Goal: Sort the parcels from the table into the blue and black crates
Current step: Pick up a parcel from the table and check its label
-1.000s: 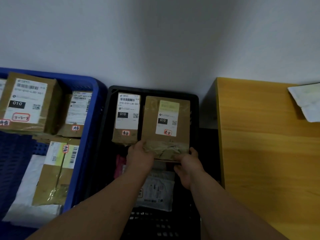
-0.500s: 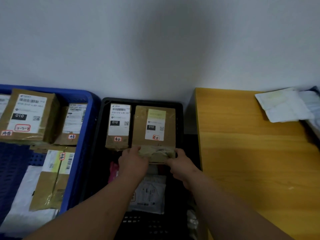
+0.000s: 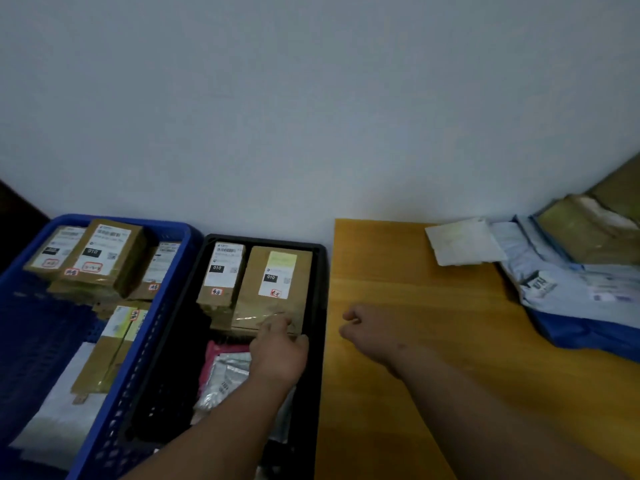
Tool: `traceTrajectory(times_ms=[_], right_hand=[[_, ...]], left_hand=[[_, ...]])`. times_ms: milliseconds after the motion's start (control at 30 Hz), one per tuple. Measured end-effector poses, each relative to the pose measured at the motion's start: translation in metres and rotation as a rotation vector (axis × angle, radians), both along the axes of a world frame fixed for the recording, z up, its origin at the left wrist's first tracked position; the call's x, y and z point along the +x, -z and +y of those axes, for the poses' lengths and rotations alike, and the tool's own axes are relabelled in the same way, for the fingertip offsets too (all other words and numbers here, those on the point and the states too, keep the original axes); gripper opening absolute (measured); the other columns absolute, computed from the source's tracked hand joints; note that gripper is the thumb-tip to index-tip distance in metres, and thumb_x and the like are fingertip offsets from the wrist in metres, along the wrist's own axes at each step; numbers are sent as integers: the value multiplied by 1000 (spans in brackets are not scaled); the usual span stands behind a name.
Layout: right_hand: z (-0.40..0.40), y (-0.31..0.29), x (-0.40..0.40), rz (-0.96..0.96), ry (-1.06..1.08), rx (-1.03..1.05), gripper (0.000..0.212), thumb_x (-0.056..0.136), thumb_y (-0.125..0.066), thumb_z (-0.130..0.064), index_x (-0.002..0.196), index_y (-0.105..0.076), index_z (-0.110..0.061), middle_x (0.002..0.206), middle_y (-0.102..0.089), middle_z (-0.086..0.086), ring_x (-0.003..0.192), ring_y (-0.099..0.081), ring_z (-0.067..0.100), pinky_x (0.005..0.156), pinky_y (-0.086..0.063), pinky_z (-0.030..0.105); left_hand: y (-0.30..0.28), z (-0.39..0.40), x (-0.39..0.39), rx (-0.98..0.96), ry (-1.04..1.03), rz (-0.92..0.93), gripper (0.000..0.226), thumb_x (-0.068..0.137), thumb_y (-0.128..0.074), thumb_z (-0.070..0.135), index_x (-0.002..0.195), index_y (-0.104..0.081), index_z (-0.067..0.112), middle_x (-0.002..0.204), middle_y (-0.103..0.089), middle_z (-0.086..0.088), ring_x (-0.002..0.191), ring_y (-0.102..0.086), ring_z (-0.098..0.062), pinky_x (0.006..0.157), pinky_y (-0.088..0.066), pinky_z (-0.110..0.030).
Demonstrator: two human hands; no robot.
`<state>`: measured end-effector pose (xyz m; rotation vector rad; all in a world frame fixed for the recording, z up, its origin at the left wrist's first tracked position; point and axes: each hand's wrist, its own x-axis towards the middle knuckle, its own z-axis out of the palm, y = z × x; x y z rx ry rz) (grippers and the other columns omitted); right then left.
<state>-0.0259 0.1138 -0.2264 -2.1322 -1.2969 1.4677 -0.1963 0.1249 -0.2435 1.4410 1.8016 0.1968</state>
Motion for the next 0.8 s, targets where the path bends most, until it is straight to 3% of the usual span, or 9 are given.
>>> traceTrajectory(times_ms=[67,200,400,633,800], right_hand=[[-24,-13,30,-76,-35,16,44,101,-52,-28,142,-45,-15,141,-48,7,112,-52,21,86,-44,33],[-65,-30,82,-158,-7,39,45,99,-54,-27,142,-47,-14,144,-46,8,124,-49,25,90,-43,30],[-115,-47,134,-151,140,36,48,98,-51,-25,145,-42,-21,140,-47,7,101,-52,18,77,-47,27],[-178,-51,183,-172,323,2,48,97,-51,-24,144,-43,-21,139,-47,5,94,-54,13,71,-46,24],[-231,-49,228,-164,410,-20,47,98,-49,-24,144,-43,-17,142,-44,8,107,-52,19,85,-46,28]], left_hand=[[-7,-21,26,-8,19,-37,53,90,-56,36,140,-46,23,141,-47,-6,124,-48,-29,103,-44,-45],[-28,-50,75,30,100,-41,54,93,-56,37,144,-42,25,143,-45,-7,129,-43,-29,106,-41,-44],[-50,-61,128,88,269,-25,53,96,-56,37,145,-41,22,147,-40,-7,131,-42,-30,107,-41,-44],[-45,-81,186,85,440,-30,52,97,-53,35,146,-41,19,148,-40,-10,130,-44,-31,107,-40,-44],[-52,-107,232,88,533,-39,52,97,-52,38,145,-41,20,146,-41,-11,123,-50,-31,101,-45,-45]])
